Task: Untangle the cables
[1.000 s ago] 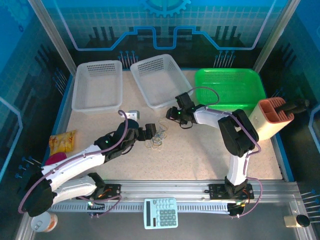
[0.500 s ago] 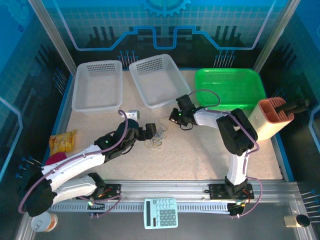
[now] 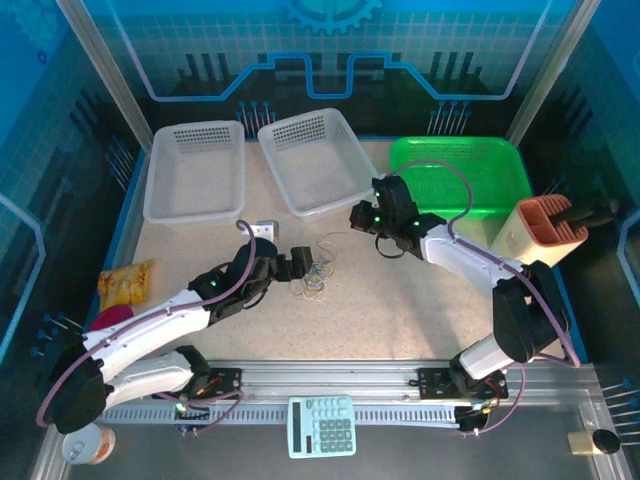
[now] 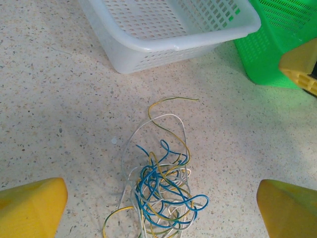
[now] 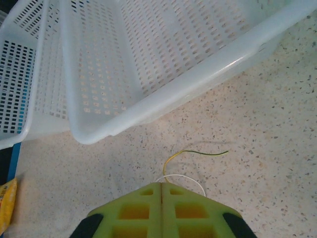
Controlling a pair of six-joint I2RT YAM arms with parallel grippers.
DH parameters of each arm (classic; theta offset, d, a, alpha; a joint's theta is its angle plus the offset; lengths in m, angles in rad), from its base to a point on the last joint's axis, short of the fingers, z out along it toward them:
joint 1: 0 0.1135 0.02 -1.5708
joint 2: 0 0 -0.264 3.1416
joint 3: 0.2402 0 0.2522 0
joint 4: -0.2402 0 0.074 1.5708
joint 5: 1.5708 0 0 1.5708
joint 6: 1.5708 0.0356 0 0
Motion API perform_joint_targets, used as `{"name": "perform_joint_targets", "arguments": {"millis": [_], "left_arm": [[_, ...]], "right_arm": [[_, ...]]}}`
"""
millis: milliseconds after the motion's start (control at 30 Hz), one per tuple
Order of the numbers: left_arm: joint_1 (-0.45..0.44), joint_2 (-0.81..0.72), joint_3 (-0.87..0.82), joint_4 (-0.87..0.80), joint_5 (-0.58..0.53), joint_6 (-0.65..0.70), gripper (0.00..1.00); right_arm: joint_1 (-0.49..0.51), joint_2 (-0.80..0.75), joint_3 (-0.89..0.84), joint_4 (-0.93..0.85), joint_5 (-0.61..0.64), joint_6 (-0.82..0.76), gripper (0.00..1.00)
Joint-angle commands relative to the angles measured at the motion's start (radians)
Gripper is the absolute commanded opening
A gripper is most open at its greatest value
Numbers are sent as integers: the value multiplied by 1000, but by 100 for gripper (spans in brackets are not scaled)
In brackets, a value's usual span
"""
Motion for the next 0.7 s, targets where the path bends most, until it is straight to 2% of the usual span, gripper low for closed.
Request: {"name": "perform_joint_targets", "arguments": {"millis": [0, 100, 233, 400, 533, 667], "left_arm": [[5, 33, 28, -5, -10, 27, 99], [6, 112, 80, -38, 14, 53, 99], [6, 254, 174, -81, 39, 112, 99], [6, 429, 278, -93, 18, 184, 99], [5, 544, 327, -85, -9, 222, 99], [5, 629, 363, -93, 16, 235, 99]], "right_arm": [[12, 45, 23, -76, 19, -57, 36], [16, 76, 22, -72, 24, -61, 50], [15, 90, -1, -61, 26, -62, 57], [13, 67, -36, -64, 45, -72, 65], [8, 24, -56, -92, 81, -87, 77], [2, -3, -60, -123, 98, -109, 86]]}}
